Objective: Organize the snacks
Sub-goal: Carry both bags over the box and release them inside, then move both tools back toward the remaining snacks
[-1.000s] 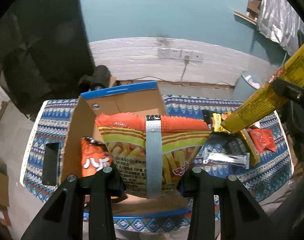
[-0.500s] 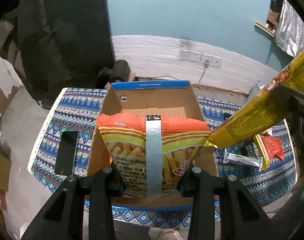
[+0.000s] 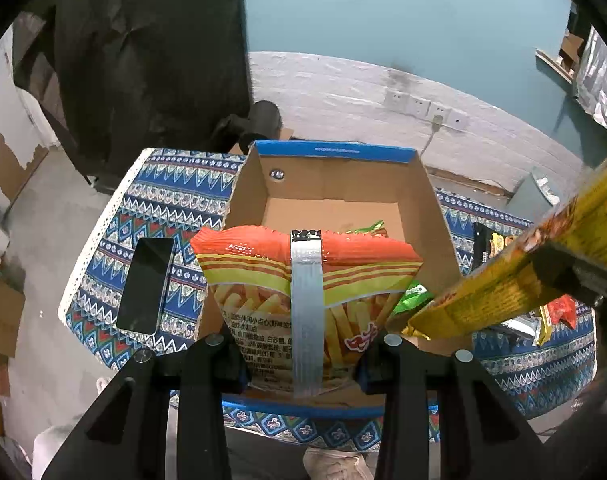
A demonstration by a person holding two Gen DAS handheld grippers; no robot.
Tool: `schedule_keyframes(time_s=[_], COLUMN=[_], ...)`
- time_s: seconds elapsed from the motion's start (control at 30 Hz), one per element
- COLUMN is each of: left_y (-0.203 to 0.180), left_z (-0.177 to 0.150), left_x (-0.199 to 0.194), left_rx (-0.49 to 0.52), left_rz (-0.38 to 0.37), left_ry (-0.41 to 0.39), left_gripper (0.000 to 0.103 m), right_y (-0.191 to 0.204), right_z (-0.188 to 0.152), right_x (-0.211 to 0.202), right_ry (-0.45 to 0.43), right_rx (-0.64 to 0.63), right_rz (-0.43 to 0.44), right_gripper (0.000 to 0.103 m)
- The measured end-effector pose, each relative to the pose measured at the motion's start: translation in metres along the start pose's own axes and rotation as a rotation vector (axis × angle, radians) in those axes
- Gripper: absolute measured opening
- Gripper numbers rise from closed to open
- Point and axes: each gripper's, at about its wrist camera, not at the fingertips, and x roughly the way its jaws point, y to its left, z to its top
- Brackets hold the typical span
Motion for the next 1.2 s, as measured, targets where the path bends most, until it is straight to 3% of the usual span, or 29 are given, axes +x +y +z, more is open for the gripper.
schedule_keyframes(time_s=[0.5, 0.6, 0.67, 0.73, 0.8, 0.97, 1.2], left_y=[0.018, 0.019, 0.019, 0.018, 0.017, 0.009, -0.013], left_z=[0.0, -0.002, -0.002, -0.002, 0.0, 0.003, 0.009], left_x=[0.031, 0.038, 0.04, 0.038, 0.035, 0.031, 0.027], left_rx=[-0.058, -0.057, -0.057, -0.055, -0.057, -0.054, -0.037], left_rz=[0.051, 0.067, 0.08, 0.096, 0.1, 0.087, 0.033], left_ry=[0.062, 0.083, 0.088, 0.071, 0.061, 0.044, 0.044], left_gripper=[0.041, 0.05, 0.063, 0.069, 0.076, 0.08, 0.08], right_y=[0.002, 0.0, -0.001, -0.004, -0.009, -0.02, -0.044], right_z=[0.011, 0.017, 0.021, 0.024, 0.025, 0.022, 0.015], right_x=[0.065, 0.073, 0.076, 0.076, 0.076, 0.078, 0.071], right_ry=[0.16, 0.16, 0.145, 0.124, 0.117, 0.116, 0.113], right_rx=[0.039, 0.045, 0.046, 0.056, 0.072, 0.101, 0.141], right_rz=[0.037, 0.017, -0.004, -0.011, -0.021, -0.036, -0.06], right_gripper=[0.029, 0.044, 0.066, 0.075, 0.075, 0.076, 0.077])
